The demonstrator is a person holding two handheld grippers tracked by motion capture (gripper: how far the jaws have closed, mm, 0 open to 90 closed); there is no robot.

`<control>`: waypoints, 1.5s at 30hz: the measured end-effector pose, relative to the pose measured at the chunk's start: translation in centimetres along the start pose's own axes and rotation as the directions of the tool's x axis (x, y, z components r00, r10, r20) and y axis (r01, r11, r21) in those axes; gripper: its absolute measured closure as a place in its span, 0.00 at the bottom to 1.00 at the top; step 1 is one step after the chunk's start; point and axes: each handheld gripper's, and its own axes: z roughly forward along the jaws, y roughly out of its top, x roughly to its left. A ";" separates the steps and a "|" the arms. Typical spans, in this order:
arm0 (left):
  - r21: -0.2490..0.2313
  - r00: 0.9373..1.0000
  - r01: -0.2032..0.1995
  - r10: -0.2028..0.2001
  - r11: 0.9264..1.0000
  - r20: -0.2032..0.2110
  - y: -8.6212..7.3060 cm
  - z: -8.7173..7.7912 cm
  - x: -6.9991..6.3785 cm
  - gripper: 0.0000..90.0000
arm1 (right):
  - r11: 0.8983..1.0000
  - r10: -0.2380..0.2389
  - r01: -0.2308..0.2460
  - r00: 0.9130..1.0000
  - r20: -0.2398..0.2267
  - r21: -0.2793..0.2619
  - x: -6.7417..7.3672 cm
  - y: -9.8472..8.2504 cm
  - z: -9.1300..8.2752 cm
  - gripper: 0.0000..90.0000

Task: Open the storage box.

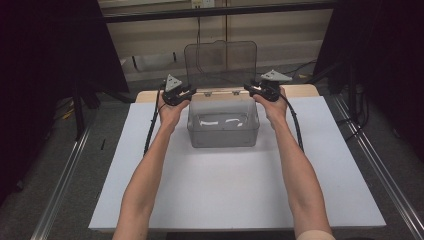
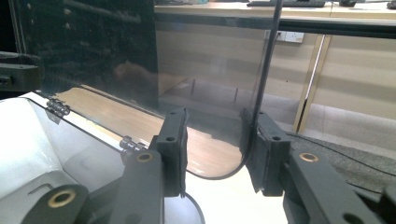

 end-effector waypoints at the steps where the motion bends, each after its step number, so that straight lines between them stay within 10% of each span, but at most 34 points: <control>1: -0.001 1.000 0.003 -0.003 1.000 0.001 0.0 0.0 0.0 0.76 | 1.000 -0.006 0.006 1.000 -0.002 0.001 -0.1 0.0 0.0 0.68; 45: 0.018 0.998 0.066 -0.066 0.998 -0.005 -0.2 0.6 0.5 0.62 | 0.986 0.136 -0.132 0.990 -0.029 0.102 -0.7 0.5 1.3 0.56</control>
